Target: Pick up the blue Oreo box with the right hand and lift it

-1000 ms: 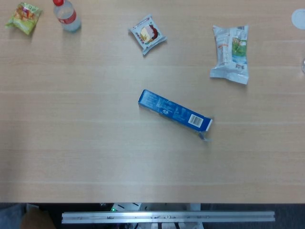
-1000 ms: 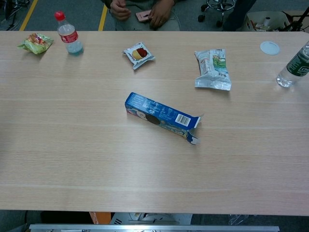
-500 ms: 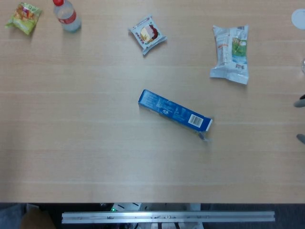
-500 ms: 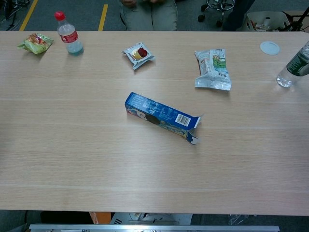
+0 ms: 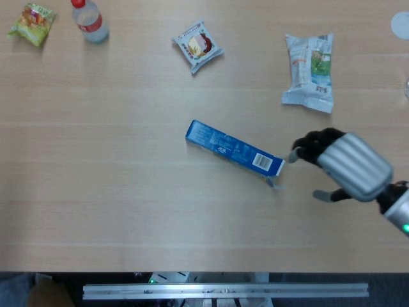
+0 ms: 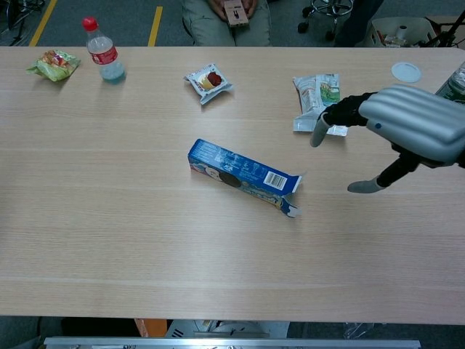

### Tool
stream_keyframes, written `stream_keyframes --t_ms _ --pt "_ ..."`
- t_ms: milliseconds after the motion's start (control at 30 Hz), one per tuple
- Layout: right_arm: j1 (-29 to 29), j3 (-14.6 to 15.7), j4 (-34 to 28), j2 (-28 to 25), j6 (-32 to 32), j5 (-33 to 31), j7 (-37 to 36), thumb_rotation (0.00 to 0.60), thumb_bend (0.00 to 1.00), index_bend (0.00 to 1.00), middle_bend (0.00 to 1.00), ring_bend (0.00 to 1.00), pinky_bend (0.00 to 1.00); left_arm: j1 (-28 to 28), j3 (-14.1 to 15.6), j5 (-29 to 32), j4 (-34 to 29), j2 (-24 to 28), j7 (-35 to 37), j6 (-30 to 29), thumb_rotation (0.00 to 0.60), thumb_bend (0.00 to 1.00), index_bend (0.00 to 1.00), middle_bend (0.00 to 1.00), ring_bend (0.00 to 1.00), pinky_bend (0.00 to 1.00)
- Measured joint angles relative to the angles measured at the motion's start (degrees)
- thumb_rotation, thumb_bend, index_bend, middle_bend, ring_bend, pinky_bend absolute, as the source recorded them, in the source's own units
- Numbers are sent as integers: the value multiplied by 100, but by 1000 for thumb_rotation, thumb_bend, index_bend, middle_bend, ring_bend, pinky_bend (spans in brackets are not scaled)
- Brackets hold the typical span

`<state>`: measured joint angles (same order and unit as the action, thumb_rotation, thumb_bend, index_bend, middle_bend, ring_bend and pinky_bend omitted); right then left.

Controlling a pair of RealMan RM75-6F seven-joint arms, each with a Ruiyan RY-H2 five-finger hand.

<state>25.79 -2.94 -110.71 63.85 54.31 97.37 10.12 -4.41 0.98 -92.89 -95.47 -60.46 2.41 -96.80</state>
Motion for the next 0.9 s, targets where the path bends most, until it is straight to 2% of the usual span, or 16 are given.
stream_keyframes --t_ms 200,400,600,900 --pt "475 -128 -26 628 -727 -823 1063 600 68 357 326 264 317 -5 12 -5 21 -29 43 28 600 262 124 124 98 74" --pt "748 -99 190 1469 -993 -1749 2230 600 67 357 326 263 299 -1 36 -28 67 -45 173 61 600 262 124 124 98 74" --pt "910 144 608 2099 -1006 -2411 3014 600 66 357 326 263 299 -9 51 -29 157 -60 316 73 600 263 124 124 98 74" --pt "1036 320 1119 2407 -695 -3051 3450 600 66 357 325 263 299 -22 48 -11 251 -95 420 73 600 263 124 124 98 74"
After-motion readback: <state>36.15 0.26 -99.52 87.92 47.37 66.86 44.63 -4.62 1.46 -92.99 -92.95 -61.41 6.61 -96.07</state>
